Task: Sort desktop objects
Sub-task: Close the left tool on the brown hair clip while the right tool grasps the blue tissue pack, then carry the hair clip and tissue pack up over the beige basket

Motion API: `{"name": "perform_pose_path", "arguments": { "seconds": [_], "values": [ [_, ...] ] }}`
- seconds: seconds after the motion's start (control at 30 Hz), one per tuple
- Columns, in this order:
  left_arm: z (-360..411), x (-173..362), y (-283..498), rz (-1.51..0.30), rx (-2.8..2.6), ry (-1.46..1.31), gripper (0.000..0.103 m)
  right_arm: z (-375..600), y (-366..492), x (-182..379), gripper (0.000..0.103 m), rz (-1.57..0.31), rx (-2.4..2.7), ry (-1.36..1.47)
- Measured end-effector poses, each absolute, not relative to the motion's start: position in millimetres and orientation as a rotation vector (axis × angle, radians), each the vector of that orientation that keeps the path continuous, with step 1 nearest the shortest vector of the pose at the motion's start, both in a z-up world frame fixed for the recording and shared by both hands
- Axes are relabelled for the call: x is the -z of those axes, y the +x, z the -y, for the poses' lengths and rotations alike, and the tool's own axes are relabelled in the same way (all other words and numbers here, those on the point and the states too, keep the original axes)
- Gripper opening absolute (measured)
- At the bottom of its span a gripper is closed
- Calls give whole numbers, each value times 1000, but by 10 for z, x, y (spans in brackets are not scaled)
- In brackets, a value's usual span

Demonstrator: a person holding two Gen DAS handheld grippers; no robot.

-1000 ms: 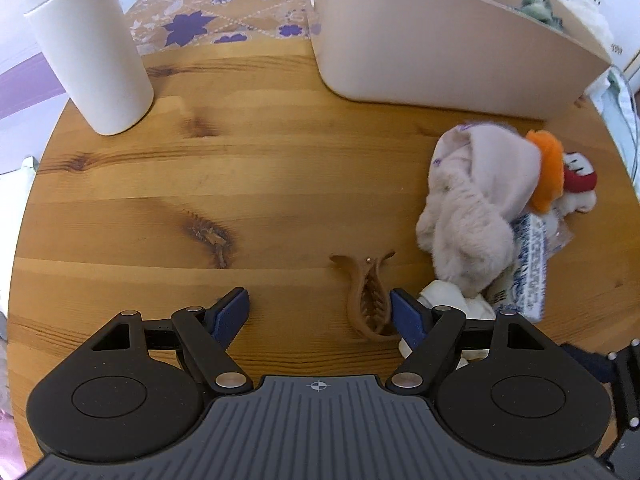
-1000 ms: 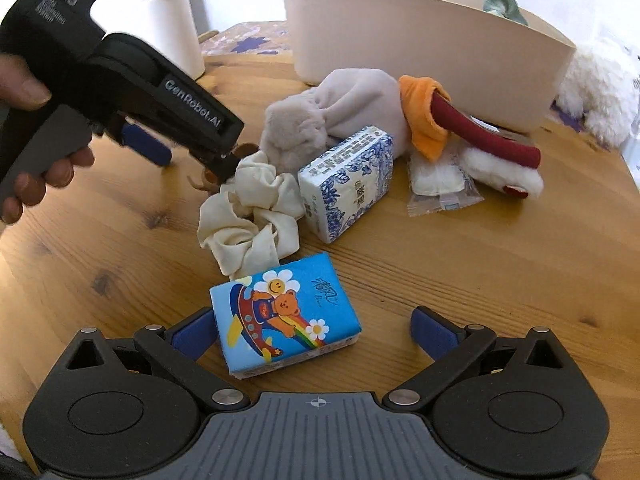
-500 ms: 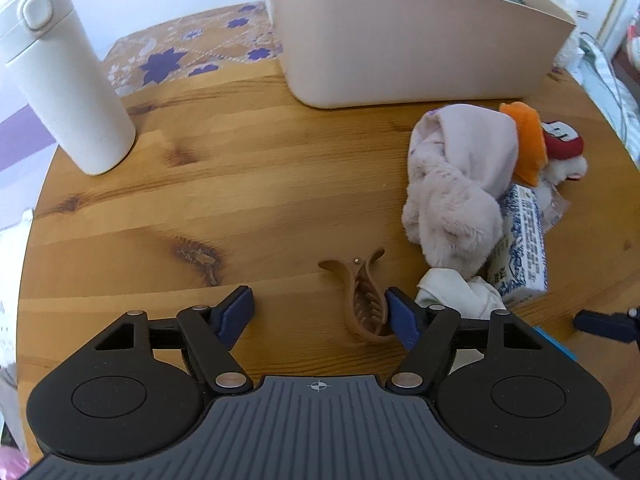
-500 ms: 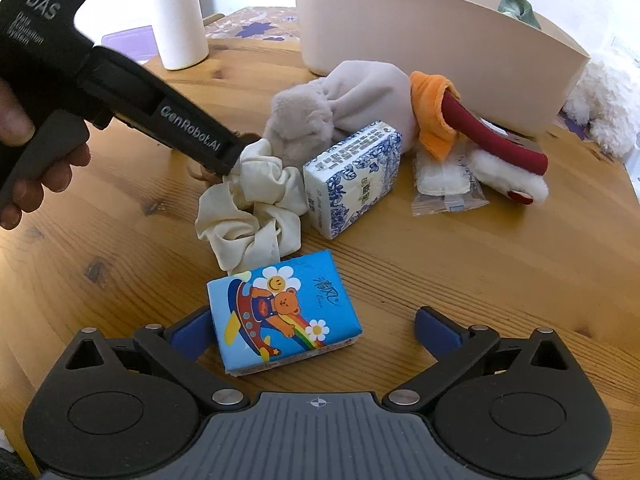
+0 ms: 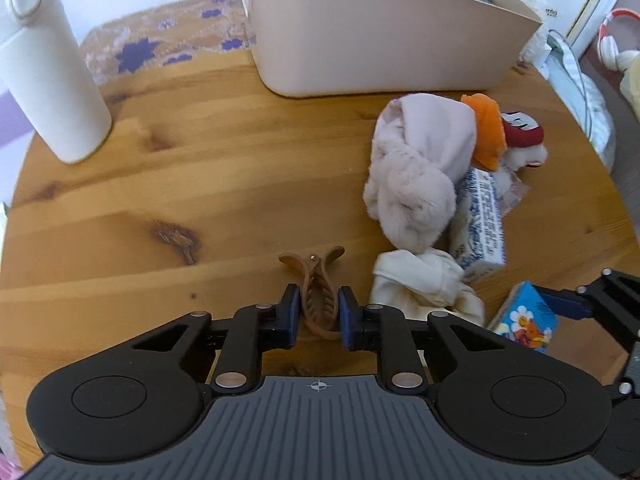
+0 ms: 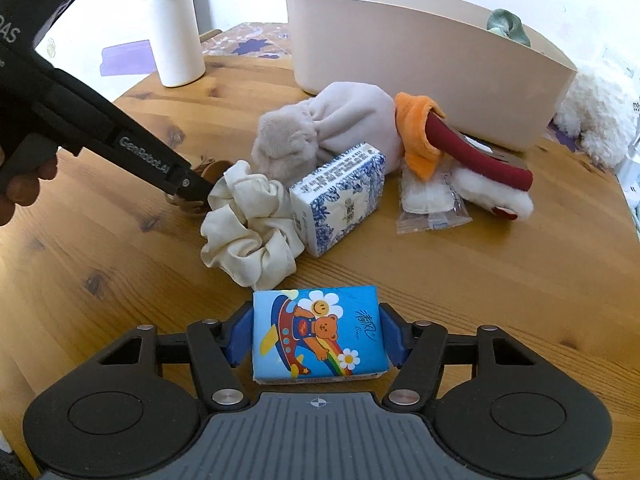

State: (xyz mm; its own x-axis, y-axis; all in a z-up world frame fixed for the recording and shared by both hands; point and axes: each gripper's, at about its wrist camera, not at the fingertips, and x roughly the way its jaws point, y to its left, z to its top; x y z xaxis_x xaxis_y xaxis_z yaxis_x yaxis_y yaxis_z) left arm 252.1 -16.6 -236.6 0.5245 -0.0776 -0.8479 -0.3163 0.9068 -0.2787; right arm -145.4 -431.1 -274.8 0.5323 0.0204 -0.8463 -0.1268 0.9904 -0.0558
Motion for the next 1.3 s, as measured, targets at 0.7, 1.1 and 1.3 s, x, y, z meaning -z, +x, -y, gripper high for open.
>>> {"name": "perform_pose_path", "arguments": {
  "seconds": [0.7,1.1,1.3],
  "values": [
    [-57,1984,2318,-935,-196,-444,20,5023,-1403,2179,61,-851,-6,-74],
    [-238,1466,2598,-819,-201,-389,20,5318,-951,1643,61,-684,10,-55],
    [-350,1212,2801,-754,-213,-372,20,5458,-652,1397,61,-621,17,-79]
  ]
}}
